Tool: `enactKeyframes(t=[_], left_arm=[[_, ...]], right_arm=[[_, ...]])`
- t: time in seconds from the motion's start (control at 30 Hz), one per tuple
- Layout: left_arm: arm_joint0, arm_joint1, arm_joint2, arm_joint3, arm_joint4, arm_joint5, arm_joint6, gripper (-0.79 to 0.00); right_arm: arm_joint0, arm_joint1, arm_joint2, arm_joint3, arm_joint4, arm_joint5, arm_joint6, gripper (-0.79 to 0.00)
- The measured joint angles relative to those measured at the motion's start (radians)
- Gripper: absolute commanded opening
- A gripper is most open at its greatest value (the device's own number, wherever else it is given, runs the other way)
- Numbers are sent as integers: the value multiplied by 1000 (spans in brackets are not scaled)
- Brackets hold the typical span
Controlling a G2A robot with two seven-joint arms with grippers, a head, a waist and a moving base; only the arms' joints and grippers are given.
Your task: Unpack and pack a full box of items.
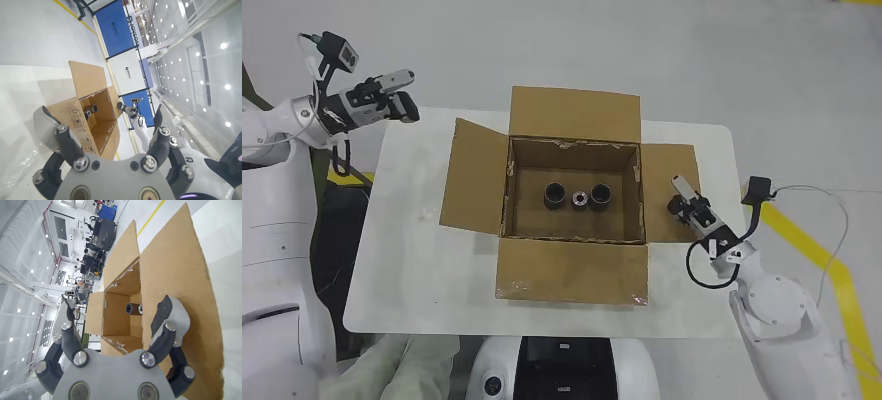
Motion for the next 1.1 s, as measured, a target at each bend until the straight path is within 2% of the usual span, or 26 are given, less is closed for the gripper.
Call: enactKeyframes(t=[0.17,0.53,1.1], left_arm=[[-36,0,27,51,-16,-16,7,0],[-35,0,28,51,-17,-16,7,0],[-35,0,28,51,-17,-16,7,0]], right_arm=[[7,-2,-5,9,-7,7,-6,0],[52,-6,-25,40,-70,44,-36,0],[133,-20,-105,152,-93,99,-21,0]])
